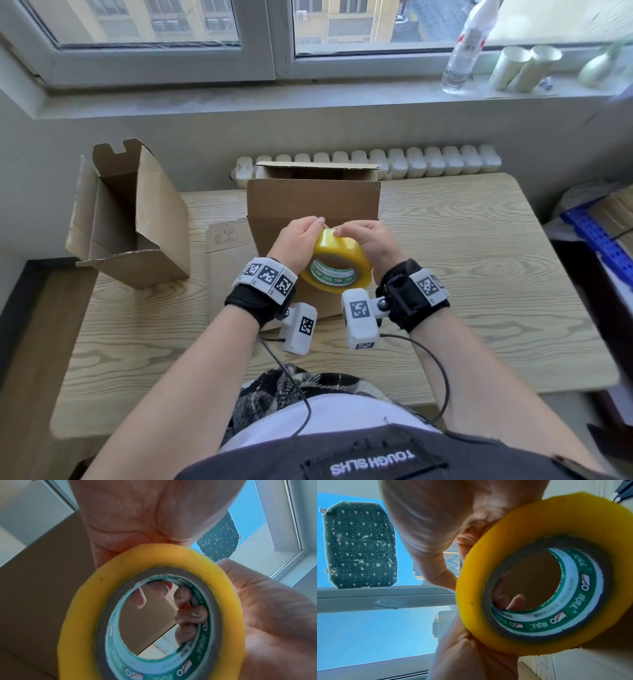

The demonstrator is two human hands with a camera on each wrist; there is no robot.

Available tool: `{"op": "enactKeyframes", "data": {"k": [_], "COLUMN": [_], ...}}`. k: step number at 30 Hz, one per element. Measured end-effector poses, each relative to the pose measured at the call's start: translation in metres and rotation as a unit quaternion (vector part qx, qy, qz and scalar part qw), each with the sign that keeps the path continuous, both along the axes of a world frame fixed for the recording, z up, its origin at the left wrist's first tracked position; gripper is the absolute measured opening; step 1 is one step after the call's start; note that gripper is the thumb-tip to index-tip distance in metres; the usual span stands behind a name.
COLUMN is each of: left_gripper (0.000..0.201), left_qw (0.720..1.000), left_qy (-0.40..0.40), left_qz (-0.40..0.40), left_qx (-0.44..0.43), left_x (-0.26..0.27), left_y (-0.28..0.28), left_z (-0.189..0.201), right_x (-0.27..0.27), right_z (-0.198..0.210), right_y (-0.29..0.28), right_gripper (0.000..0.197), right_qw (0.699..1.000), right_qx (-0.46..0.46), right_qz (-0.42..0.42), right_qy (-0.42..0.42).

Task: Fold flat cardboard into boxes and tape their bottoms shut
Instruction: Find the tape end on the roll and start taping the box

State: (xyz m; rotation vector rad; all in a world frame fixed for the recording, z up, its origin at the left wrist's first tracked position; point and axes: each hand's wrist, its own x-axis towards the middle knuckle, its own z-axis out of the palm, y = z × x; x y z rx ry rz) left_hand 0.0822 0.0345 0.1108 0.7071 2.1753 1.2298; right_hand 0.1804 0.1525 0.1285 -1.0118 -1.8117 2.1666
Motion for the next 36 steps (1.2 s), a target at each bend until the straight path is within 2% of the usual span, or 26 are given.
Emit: {"op": "enactKeyframes", "data": {"k": [5,8,14,24,27,28,32,36], "left_gripper": [0.037,0.038,0.036,0.034,0.034,0.034,0.035,0.035], "left_qw": [1.0,1.0,1.0,0.998,0.998,0.998,0.998,0.998], "left_qy": [0.017,0.024,0.024,0.048,0.057,0.057,0.053,0.061], "left_qz": [0.003,0.014,0.004,-0.001,-0.004,-0.002,0.013,0.008], "left_qx": [0.003,0.0,0.001,-0.035,-0.04,-0.04,-0.036,-0.035], "left_x": [0.003,0.001,0.005,0.014,0.016,0.015,0.012,0.015], "left_y": [0.0,0.001,-0.001,0.0,0.001,0.002,0.004,0.006], "left_z": [0.006,0.01,0.01,0.007,0.01,0.011,0.013,0.013], "right_x": [0.001,0.003,0.003,0.002,0.002,0.001,0.002,0.007], "right_z": [0.003,0.005,0.006,0.004,0.005,0.007,0.009,0.004], "right_y": [0.002,0.005,0.006,-0.002,-0.001,0.0,0.008,0.01], "right_gripper": [0.014,0.024,0.015,0.031,0.047,0.047,0.025,0.043], "right_qw": [1.0,1.0,1.0,0.999,0.999,0.999,0.999,1.0], "right_qx": [-0.004,-0.016,0.007,0.021,0.024,0.022,0.005,0.006], "right_qz": [0.004,0.019,0.019,0.013,0.012,0.009,0.002,0.01], "right_qy": [0.003,0.006,-0.013,-0.036,-0.037,-0.037,-0.041,-0.026]}}
